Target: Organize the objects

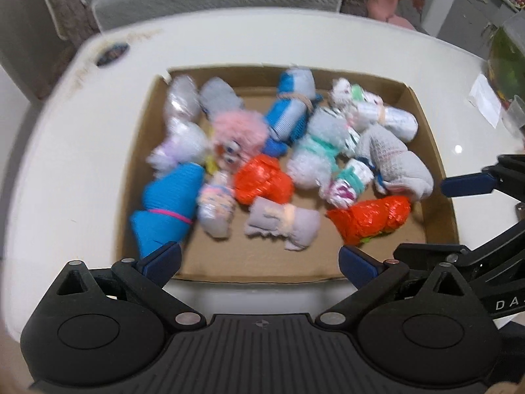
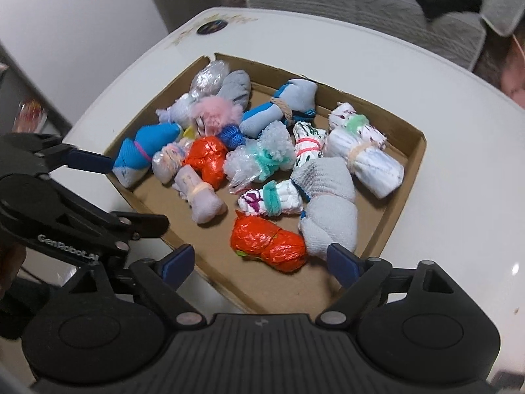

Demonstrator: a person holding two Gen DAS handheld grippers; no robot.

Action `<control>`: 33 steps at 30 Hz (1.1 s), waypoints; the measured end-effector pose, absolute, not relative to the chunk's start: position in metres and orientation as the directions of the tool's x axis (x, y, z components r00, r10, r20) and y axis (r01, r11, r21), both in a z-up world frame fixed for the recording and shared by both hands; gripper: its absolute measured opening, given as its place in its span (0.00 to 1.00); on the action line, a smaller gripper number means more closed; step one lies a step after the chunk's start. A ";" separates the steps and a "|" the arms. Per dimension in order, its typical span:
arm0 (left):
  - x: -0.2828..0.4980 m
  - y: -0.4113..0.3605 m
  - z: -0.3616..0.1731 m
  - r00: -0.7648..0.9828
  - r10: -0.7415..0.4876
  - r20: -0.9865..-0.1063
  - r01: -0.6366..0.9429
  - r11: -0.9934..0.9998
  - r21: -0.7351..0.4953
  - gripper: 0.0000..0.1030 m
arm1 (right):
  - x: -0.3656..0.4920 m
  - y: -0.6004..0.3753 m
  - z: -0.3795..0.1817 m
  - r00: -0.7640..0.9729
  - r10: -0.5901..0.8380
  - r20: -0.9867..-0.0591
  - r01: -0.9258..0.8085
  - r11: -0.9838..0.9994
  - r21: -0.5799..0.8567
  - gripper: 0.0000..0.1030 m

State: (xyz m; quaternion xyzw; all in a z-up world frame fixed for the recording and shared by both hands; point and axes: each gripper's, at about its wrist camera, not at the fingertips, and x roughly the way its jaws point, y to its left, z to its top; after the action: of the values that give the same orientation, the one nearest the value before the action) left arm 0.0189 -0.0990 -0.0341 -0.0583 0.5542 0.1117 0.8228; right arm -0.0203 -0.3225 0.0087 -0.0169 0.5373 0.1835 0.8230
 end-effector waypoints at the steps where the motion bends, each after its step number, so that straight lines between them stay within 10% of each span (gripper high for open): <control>1: 0.017 -0.100 -0.030 0.369 0.144 -0.918 -0.251 0.967 0.051 0.99 | -0.022 -0.322 0.010 0.367 0.273 -0.889 -0.302 0.939 0.163 0.91; 33: 0.000 -0.086 -0.018 0.541 0.286 -0.791 -0.350 0.932 0.097 1.00 | -0.027 -0.305 0.027 0.538 0.113 -0.835 -0.170 0.985 0.024 0.99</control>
State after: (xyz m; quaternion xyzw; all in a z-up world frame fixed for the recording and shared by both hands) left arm 0.0004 -0.0856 -0.0175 -0.0362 0.4434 0.1811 0.8771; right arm -0.0270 -0.3052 0.0267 -0.0301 0.4738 0.0809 0.8764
